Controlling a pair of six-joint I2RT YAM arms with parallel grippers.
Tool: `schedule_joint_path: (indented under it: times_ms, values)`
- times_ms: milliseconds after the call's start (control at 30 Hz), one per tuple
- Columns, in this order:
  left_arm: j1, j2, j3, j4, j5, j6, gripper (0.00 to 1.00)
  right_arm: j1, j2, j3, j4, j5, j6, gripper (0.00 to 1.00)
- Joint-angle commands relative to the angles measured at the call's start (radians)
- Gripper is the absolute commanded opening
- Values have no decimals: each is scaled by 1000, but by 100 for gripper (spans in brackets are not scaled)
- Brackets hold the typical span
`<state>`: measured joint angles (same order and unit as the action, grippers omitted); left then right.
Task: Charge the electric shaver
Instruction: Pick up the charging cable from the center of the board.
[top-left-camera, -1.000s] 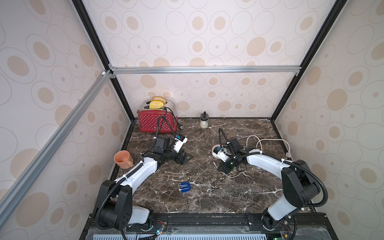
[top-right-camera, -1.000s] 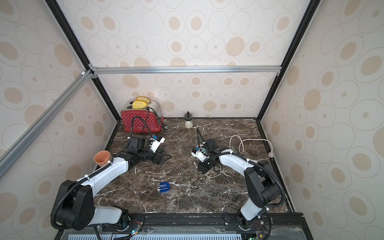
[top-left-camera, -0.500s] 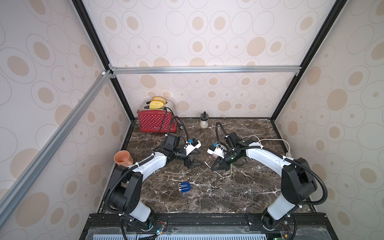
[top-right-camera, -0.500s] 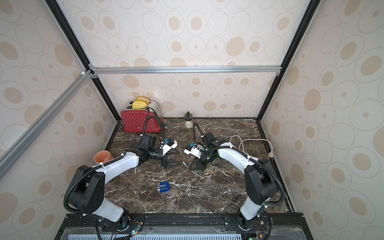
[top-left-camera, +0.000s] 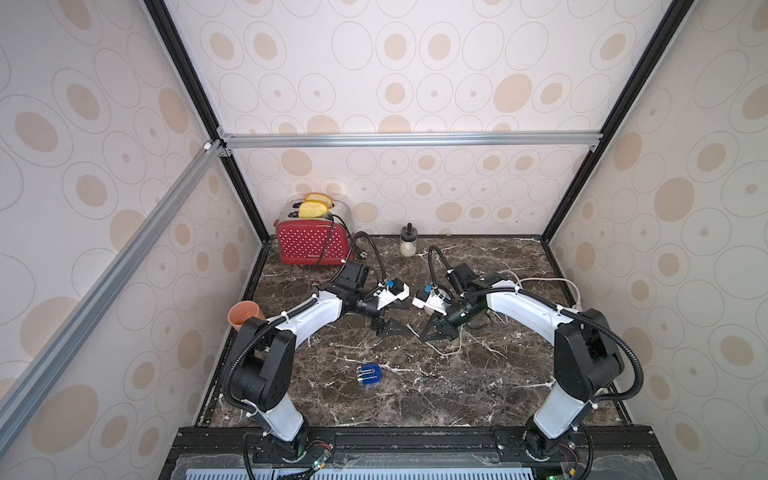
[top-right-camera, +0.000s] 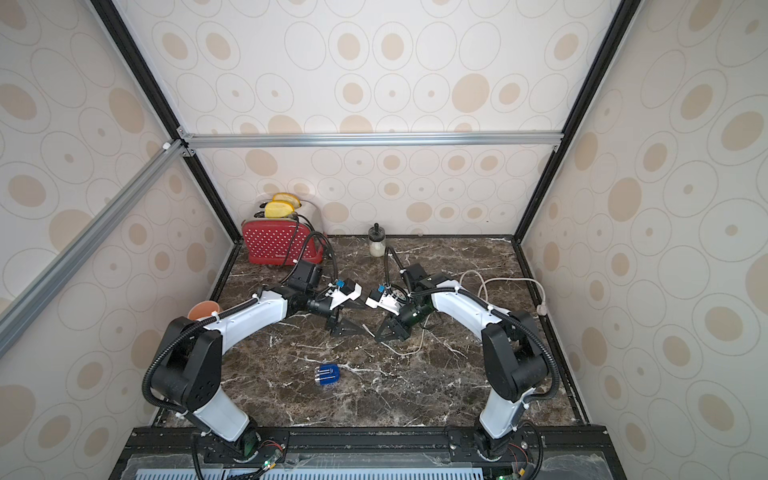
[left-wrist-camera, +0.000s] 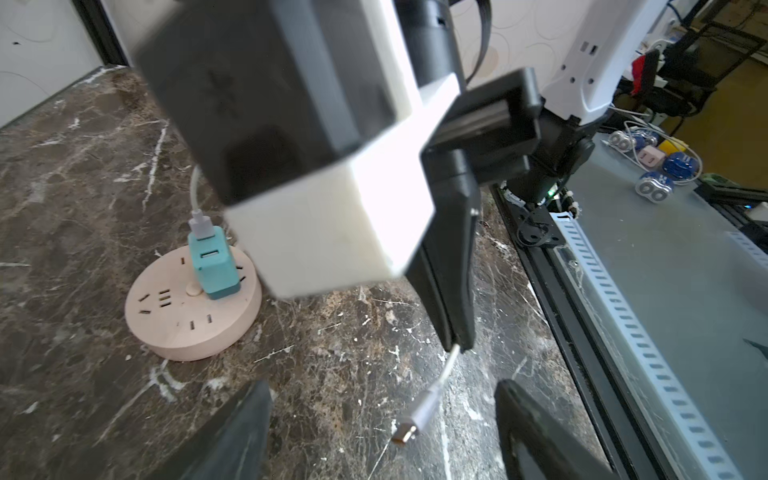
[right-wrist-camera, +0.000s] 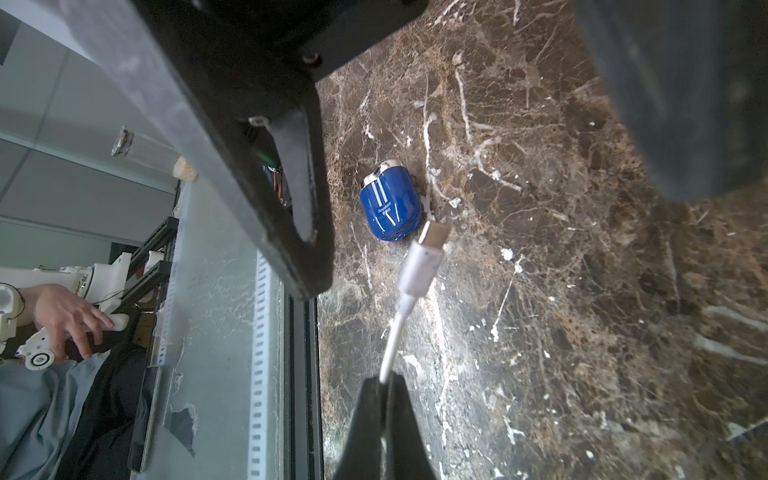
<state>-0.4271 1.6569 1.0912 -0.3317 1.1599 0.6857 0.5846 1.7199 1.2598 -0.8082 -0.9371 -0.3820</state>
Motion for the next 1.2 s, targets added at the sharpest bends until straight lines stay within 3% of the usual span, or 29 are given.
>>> schedule_joint_path:
  times_ms: [0,500,767,900,1033,1167]
  values:
    - [-9,4,42,-130,50,120,83,-15,-2,13,15,-45,-12,0]
    - [-41,6,44,-100,32,128,62,-21,0,10,46,-66,21,0]
    - [-41,3,41,-115,35,124,29,-28,0,-3,77,-84,45,0]
    - [-42,0,45,-129,29,125,24,-33,3,-4,80,-88,47,0]
    - [-41,-3,59,-177,14,147,1,-42,-3,-14,95,-95,60,0]
    - [-42,-1,71,-212,-4,145,0,-45,-19,-21,110,-94,70,0]
